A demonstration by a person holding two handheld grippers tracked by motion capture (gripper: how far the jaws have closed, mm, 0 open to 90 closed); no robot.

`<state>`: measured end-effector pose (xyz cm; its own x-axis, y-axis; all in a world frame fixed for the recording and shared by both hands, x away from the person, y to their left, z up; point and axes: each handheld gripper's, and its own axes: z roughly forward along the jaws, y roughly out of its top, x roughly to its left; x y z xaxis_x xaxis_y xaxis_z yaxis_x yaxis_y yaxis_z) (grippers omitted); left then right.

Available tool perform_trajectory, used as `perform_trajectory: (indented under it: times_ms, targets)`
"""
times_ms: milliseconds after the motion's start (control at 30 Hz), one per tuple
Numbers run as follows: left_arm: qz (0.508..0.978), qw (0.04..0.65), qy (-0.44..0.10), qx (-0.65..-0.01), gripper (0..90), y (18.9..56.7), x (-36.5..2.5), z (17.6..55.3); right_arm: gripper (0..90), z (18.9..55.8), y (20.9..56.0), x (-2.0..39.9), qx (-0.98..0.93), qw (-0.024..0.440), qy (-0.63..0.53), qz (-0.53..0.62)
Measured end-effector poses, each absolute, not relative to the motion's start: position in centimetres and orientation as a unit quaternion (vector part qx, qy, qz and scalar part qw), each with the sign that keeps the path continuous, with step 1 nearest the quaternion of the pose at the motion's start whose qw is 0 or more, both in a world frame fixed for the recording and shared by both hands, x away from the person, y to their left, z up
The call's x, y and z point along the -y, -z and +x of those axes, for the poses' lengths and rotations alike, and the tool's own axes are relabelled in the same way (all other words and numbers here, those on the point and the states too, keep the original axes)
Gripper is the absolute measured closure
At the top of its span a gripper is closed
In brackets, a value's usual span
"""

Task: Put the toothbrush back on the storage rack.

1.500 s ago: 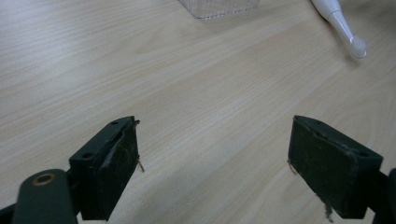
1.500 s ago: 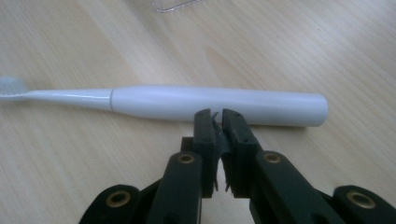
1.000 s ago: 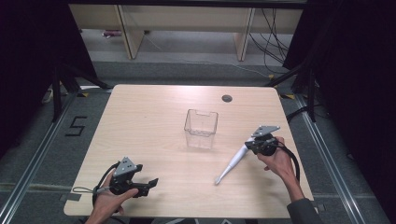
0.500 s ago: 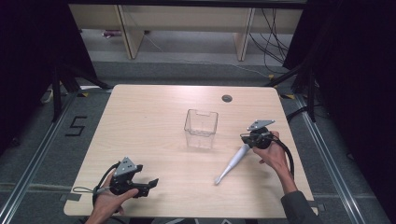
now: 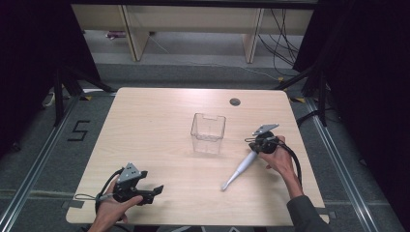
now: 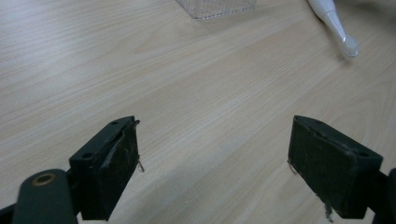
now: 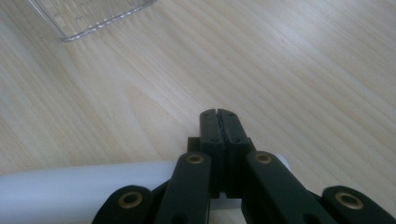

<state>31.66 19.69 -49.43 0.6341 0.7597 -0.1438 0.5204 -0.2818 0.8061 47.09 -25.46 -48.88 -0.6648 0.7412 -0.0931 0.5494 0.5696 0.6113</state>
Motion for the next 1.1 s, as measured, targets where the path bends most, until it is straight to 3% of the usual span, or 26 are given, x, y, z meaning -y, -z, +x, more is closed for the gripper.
perform_trajectory:
  times_ms: [1100]
  targets:
    - [0.791,0.447,-0.130,-0.398,15.6,49.6,-19.4,31.8,90.0,43.8,48.2,26.7,-0.884,0.138,-0.272,0.354]
